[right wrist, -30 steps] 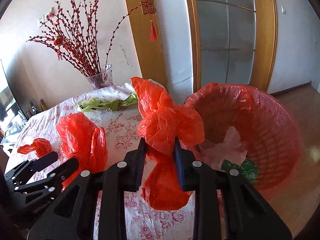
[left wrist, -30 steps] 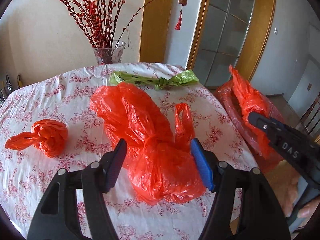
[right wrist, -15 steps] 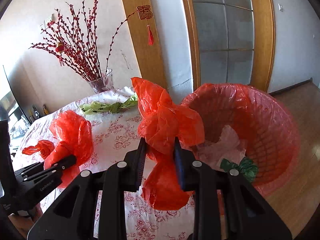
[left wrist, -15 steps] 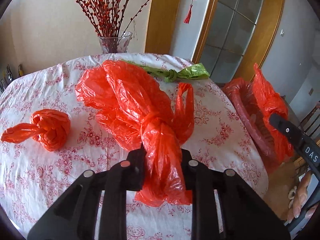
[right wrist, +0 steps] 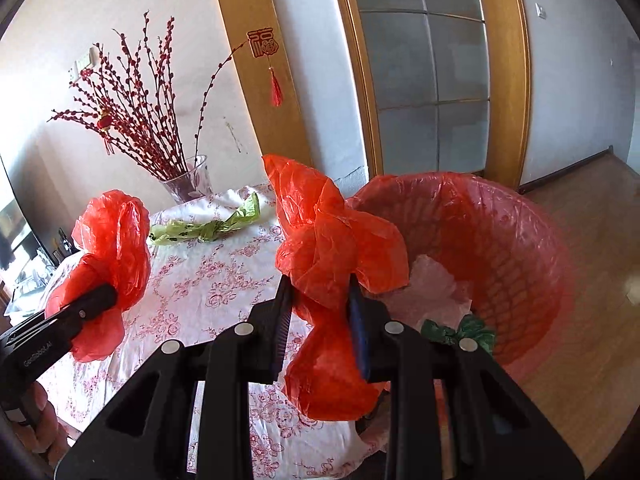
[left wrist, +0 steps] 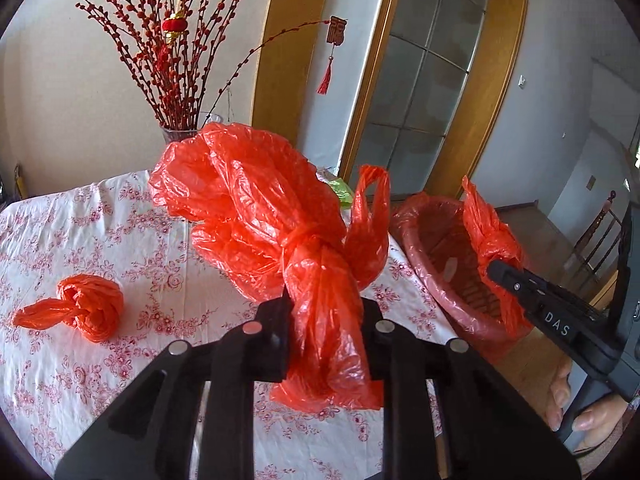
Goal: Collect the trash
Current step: 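Carry both orange-red bags over the basket with both grippers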
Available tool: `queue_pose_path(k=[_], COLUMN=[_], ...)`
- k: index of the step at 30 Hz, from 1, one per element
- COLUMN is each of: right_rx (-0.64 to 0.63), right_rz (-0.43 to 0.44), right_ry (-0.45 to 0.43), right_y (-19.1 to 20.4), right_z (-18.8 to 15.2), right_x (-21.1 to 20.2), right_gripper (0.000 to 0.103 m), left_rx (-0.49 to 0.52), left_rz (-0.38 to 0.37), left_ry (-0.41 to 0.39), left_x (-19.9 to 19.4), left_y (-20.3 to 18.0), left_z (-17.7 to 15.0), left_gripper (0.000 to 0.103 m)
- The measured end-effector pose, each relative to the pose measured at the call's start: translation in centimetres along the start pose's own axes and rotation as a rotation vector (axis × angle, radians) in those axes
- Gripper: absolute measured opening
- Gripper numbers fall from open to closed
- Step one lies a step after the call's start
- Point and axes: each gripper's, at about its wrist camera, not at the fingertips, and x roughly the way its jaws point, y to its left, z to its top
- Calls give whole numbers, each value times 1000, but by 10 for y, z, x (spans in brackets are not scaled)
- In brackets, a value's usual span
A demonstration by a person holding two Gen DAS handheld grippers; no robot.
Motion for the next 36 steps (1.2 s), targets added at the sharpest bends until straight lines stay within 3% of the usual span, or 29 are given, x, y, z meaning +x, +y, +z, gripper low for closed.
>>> queue_pose_path(k=[20,36], right_rx=[96,215], right_rz=[-106,-116], right_ry=[-85,-147], right_y=[-63,-112], right_z=[20,37], right_x=[-31,-36], right_gripper=[27,27], left_rx=[134,211], left_rz=[-170,-304], left_ry=[23,65], left_x=[40,89], left_y=[-88,-148], left_z=[19,34], left_gripper=[21,21])
